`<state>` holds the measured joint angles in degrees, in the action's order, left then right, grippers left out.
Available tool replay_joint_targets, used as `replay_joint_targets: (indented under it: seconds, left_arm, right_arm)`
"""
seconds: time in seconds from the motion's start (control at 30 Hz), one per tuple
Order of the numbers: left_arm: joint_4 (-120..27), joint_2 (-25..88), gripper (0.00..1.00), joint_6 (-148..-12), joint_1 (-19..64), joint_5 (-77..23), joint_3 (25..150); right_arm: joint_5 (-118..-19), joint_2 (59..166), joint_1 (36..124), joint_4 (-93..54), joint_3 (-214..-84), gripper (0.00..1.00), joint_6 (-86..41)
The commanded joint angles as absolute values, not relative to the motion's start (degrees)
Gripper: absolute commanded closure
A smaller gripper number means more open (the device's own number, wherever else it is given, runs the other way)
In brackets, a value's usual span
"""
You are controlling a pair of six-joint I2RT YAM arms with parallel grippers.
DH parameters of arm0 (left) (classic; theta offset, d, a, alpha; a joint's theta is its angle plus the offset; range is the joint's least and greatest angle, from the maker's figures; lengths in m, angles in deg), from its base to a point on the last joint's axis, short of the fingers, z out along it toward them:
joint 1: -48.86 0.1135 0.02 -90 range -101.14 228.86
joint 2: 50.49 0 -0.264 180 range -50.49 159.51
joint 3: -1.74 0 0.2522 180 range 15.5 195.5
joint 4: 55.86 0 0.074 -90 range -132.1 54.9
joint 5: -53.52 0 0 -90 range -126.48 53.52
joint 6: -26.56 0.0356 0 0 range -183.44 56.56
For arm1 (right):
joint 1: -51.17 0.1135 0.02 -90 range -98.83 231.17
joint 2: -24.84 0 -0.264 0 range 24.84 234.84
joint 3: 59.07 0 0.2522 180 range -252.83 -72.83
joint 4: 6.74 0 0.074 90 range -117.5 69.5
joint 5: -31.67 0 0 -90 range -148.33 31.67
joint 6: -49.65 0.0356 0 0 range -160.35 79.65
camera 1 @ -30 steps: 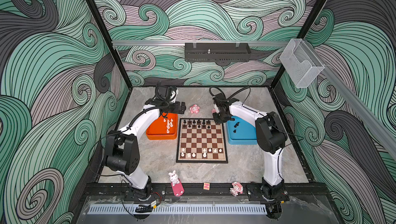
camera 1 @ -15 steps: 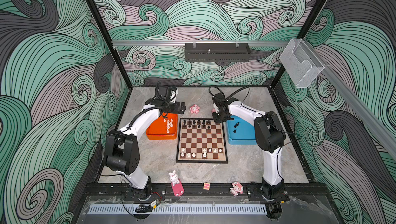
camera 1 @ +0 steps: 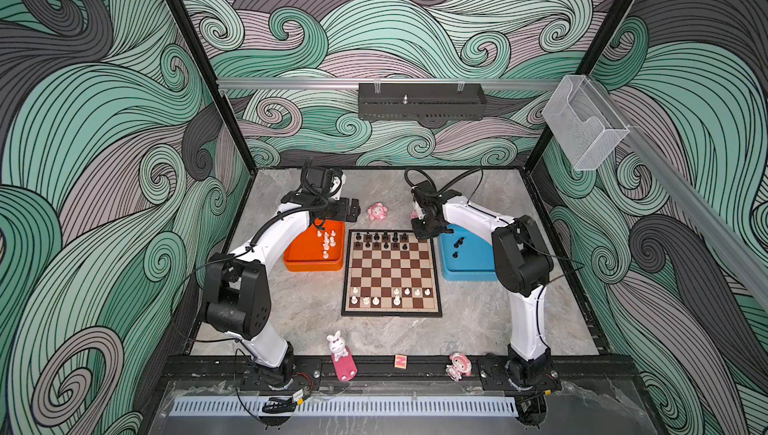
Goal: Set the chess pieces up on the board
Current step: 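Lower the black pawn onto the corner square and open the right gripper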
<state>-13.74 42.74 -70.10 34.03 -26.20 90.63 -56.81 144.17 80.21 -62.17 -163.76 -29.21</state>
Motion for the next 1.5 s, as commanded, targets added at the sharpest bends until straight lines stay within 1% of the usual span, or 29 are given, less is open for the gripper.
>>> replay_joint_targets:
  seconds: [0.0, 0.53, 1.1, 1.27, 1.47]
  left_arm:
    - [-12.38, 42.91, 0.01, -69.63, 33.56, -26.90, 93.32]
    - [-12.35, 42.73, 0.01, -69.63, 33.56, -26.81, 93.33]
    - [-12.38, 42.76, 0.01, -69.64, 33.56, -26.81, 93.34]
    - [-12.34, 42.74, 0.01, -69.65, 33.52, -26.81, 93.29]
    - [-12.39, 42.80, 0.01, -69.65, 33.53, -26.81, 93.29]
  right_arm:
    - [-55.87, 144.88, 80.18, -63.70, -164.32, 0.87, -29.36]
    - [-56.70, 145.33, 80.12, -64.20, -164.32, 0.87, -29.61]
    - [-57.81, 145.74, 80.18, -64.09, -164.89, 0.81, -29.80]
    - [-57.78, 145.94, 80.17, -64.18, -165.46, 0.81, -29.89]
    - [-57.96, 146.28, 80.17, -64.17, -165.81, 0.84, -29.89]
